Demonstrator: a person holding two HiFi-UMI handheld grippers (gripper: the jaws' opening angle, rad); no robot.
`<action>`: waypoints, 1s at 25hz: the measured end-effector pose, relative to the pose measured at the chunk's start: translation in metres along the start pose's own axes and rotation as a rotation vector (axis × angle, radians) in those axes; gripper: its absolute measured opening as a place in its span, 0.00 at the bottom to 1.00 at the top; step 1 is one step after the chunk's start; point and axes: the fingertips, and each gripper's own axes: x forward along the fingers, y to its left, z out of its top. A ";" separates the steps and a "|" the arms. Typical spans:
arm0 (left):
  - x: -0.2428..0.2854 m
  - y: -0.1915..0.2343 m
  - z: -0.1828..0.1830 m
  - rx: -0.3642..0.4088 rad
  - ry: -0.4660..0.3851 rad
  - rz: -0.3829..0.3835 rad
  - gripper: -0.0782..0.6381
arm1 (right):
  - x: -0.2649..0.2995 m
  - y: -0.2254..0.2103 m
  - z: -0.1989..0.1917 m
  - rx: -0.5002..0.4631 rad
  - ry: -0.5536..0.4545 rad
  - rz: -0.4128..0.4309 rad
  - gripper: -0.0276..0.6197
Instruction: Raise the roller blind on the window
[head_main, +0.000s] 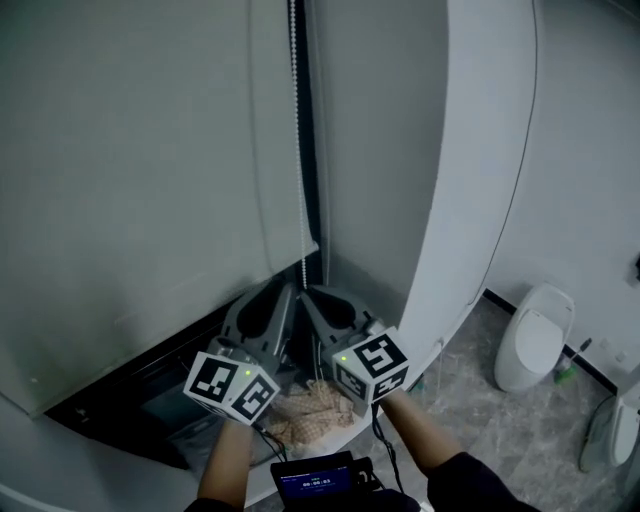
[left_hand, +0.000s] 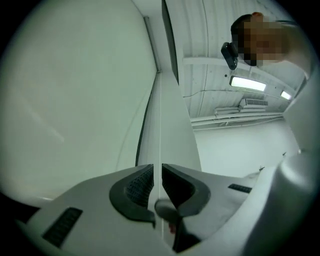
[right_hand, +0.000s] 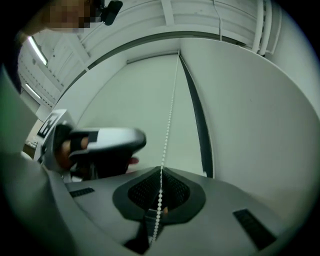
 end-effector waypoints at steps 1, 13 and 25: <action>0.010 -0.003 0.010 0.019 -0.001 -0.009 0.13 | -0.004 0.001 -0.010 0.017 0.012 0.000 0.07; 0.036 -0.014 0.024 0.094 -0.029 -0.035 0.13 | -0.034 0.039 -0.092 0.150 0.099 0.023 0.06; 0.009 0.000 -0.017 0.085 0.030 0.006 0.12 | -0.048 0.018 -0.034 0.239 0.020 0.094 0.15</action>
